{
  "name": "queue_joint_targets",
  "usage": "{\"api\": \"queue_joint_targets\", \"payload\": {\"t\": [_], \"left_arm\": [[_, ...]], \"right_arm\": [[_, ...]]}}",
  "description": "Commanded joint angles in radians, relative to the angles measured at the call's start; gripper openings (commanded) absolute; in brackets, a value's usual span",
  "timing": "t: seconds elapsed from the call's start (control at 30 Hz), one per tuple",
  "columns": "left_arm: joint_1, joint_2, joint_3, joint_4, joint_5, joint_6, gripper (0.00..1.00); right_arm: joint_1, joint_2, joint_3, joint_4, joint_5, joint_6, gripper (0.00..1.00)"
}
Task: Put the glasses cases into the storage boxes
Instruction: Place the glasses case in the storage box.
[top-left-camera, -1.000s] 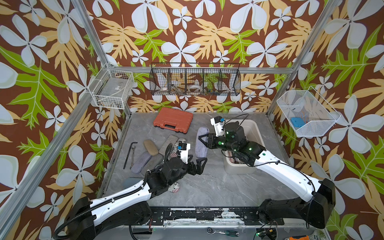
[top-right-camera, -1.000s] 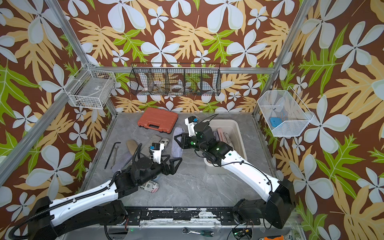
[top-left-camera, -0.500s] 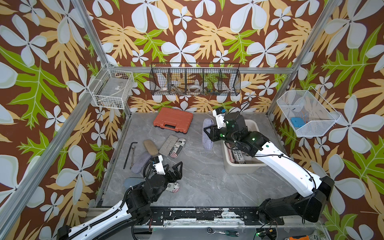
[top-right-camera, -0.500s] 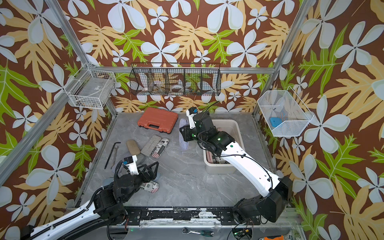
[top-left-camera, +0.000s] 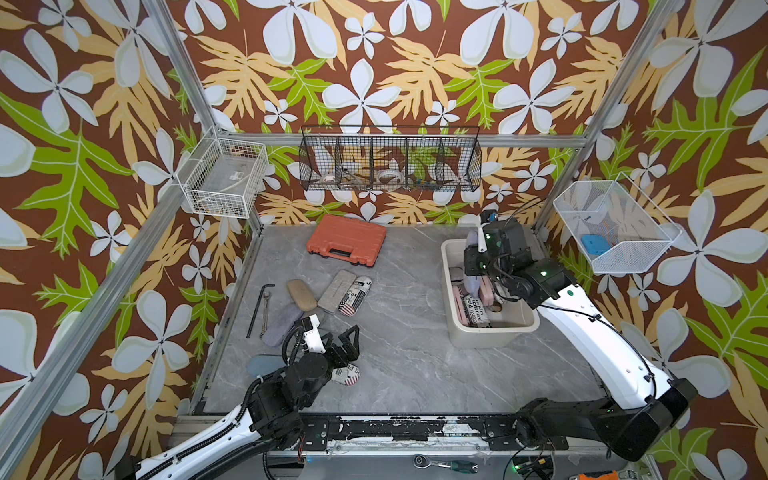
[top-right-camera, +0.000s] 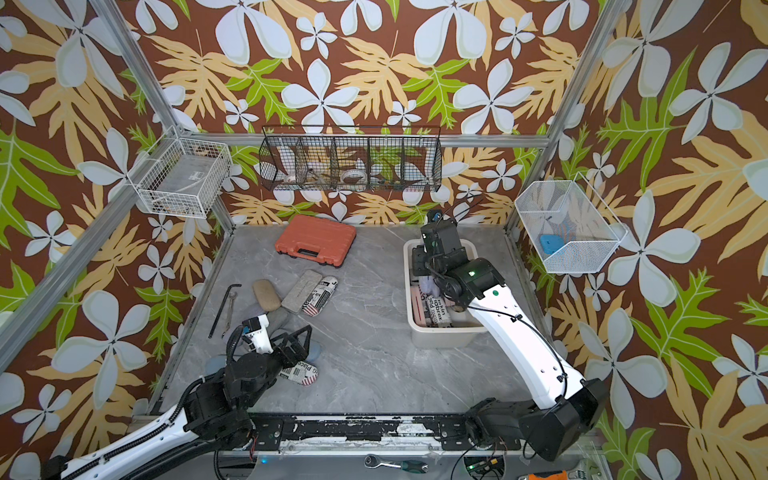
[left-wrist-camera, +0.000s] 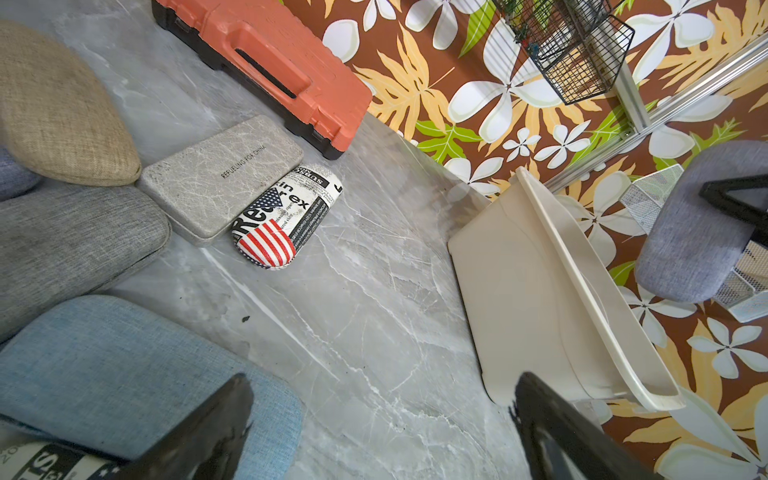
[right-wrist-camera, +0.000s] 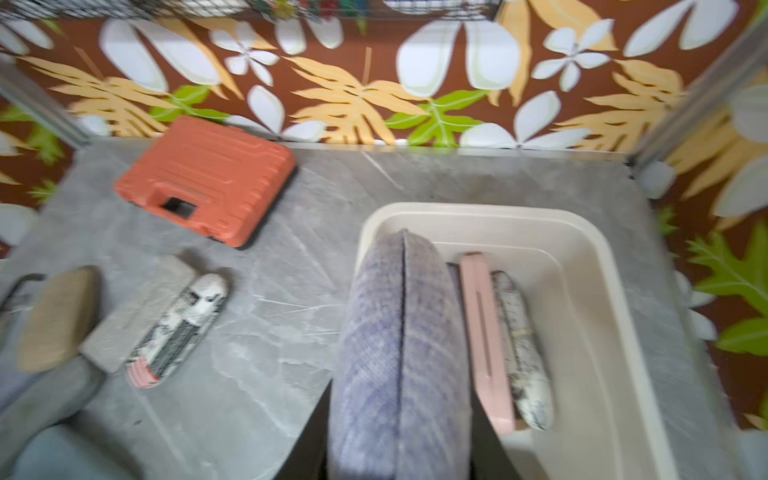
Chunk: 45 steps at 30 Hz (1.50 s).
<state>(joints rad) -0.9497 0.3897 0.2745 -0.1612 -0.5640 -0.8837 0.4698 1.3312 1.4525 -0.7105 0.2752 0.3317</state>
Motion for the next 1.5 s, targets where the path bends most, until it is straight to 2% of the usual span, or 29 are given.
{"api": "queue_joint_targets", "payload": {"t": [0.0,0.1,0.3,0.5,0.73,0.83,0.9,1.03,1.27,1.47], "left_arm": [[0.001,0.004,0.009,-0.009,0.006,-0.004,1.0],[0.001,0.01,0.001,0.009,0.019,-0.01,1.0],[0.002,0.052,0.02,0.025,0.022,-0.008,1.0],[0.001,0.102,0.051,0.038,0.004,0.017,1.0],[0.001,0.172,0.077,0.066,-0.001,0.038,1.0],[0.0,0.193,0.086,0.081,0.005,0.043,1.0],[0.001,0.202,0.1,0.07,0.009,0.047,1.0],[0.002,0.199,0.133,0.038,0.007,0.061,1.0],[0.002,0.196,0.225,-0.077,-0.084,0.042,1.0],[0.047,0.243,0.284,-0.224,-0.11,-0.085,0.97]], "right_arm": [[-0.015,0.008,-0.013,-0.074,0.155,-0.051,0.31],[-0.021,0.037,-0.017,-0.091,0.255,-0.077,0.3],[-0.052,0.159,0.005,-0.095,0.367,-0.153,0.3],[-0.169,0.312,0.039,-0.085,0.337,-0.207,0.29],[-0.201,0.509,0.161,-0.15,0.379,-0.221,0.32],[-0.201,0.574,0.227,-0.187,0.366,-0.21,0.4],[-0.2,0.588,0.244,-0.2,0.356,-0.198,0.52],[-0.192,0.539,0.238,-0.197,0.318,-0.176,0.62],[-0.099,0.322,0.164,-0.136,0.209,-0.13,0.64],[0.014,0.113,0.016,-0.026,0.093,-0.078,0.68]]}}
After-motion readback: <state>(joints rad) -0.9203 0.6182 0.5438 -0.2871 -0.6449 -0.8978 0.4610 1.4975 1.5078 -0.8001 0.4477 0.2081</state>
